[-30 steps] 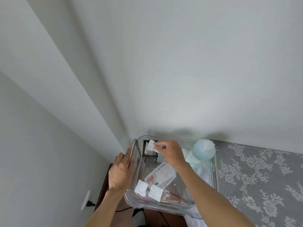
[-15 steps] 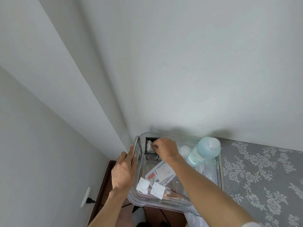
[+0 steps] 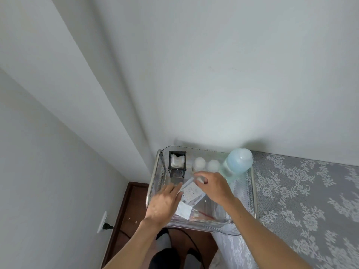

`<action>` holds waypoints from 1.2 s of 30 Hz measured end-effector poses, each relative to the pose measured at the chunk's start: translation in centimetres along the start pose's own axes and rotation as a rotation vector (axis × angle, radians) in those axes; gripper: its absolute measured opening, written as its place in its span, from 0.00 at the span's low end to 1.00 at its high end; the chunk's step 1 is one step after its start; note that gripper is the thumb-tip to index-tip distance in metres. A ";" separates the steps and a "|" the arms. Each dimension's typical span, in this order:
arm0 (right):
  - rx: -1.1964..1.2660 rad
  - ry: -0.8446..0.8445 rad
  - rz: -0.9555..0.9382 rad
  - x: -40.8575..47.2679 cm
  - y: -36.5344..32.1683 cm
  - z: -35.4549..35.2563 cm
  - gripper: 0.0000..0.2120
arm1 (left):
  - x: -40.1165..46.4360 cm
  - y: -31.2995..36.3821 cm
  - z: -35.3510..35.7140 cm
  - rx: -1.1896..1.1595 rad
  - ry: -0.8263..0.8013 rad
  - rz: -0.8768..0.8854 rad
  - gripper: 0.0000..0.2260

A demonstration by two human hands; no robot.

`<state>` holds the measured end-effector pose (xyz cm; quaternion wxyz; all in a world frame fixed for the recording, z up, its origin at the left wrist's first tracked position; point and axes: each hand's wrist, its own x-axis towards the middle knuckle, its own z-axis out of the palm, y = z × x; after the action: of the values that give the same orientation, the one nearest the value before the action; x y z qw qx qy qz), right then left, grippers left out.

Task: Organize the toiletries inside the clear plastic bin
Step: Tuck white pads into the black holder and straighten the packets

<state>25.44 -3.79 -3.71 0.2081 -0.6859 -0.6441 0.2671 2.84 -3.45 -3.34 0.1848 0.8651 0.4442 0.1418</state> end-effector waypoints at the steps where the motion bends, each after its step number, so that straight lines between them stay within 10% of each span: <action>1: 0.006 -0.027 0.035 -1.0 0.7 0.7 0.11 | -0.1 0.0 0.4 -0.077 -0.055 -0.079 0.11; 10: 0.082 -0.250 0.190 -5.0 3.4 7.0 0.12 | 1.8 -2.8 3.8 -0.114 -0.514 -0.572 0.12; 21: 0.059 -0.314 0.246 -4.3 4.7 10.6 0.15 | 2.2 -4.4 7.1 0.233 -0.697 -0.501 0.22; 36: -0.032 -0.251 0.255 -3.0 6.0 10.3 0.15 | 2.4 -4.6 7.7 0.335 -0.553 -0.402 0.16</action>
<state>23.47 -7.87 -15.13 0.0795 -0.7267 -0.5769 0.3644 4.12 -0.50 -12.06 0.1778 0.7844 0.5555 -0.2109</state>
